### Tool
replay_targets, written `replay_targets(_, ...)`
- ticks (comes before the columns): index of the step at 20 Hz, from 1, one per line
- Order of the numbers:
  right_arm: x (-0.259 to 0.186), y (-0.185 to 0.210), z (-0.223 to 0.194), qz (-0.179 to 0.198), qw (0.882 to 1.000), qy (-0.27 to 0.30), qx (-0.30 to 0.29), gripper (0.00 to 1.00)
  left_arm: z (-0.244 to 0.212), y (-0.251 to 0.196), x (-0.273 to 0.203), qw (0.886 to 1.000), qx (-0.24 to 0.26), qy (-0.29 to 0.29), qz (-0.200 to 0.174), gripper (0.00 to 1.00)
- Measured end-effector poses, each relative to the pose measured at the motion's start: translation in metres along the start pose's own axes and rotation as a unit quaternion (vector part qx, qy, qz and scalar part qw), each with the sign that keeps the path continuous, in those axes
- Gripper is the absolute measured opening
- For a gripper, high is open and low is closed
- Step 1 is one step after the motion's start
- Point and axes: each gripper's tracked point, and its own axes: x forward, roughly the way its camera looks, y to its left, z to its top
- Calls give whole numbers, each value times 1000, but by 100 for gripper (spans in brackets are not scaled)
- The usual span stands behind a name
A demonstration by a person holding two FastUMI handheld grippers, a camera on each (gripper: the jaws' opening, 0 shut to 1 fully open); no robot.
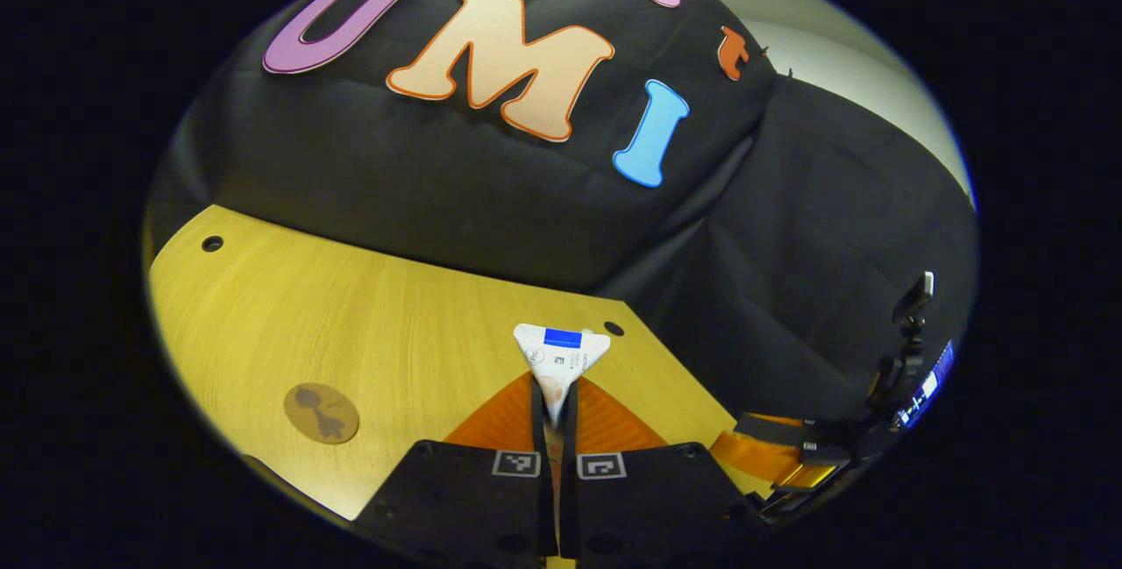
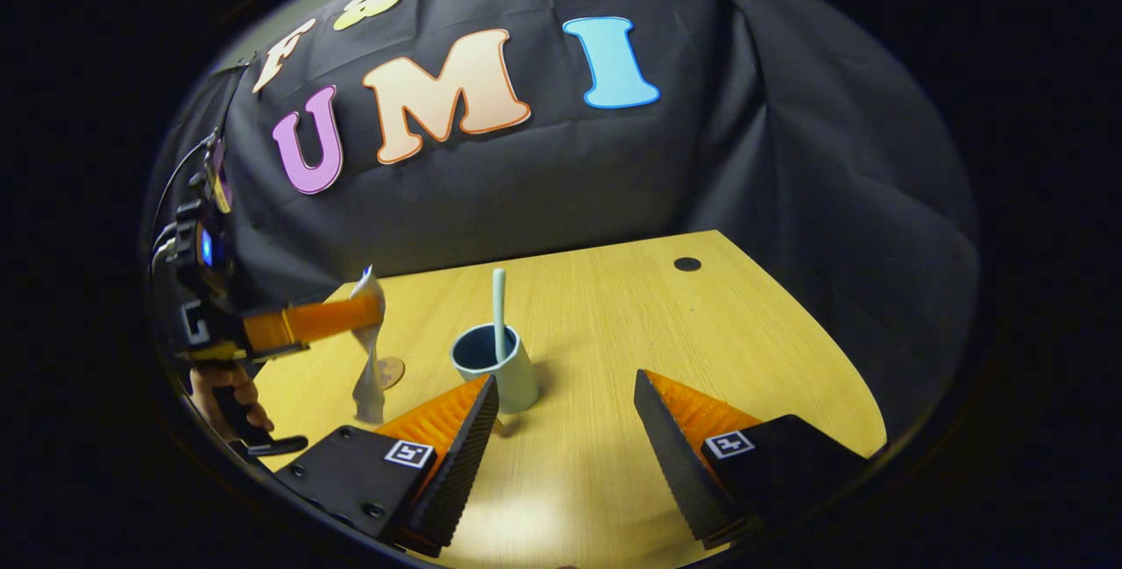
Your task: Put the toothbrush and toothpaste on the desktop into the cup, then pick up the cup and place it on the coaster on the desktop.
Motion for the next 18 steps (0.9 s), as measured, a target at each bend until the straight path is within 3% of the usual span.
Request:
replay_targets(6, -12, -30, -19, -40, 999, 18, 15, 96, 41, -18, 47, 998, -4, -56, -40, 1)
replay_targets(12, -19, -41, -36, -62, 997, 37, 11, 96, 39, -16, 76, 996, -31, -69, -49, 1)
replay_targets(18, -20, -42, -54, -71, 996, 59, 7, 97, 24, -16, 92, 996, 21, -71, -46, 1)
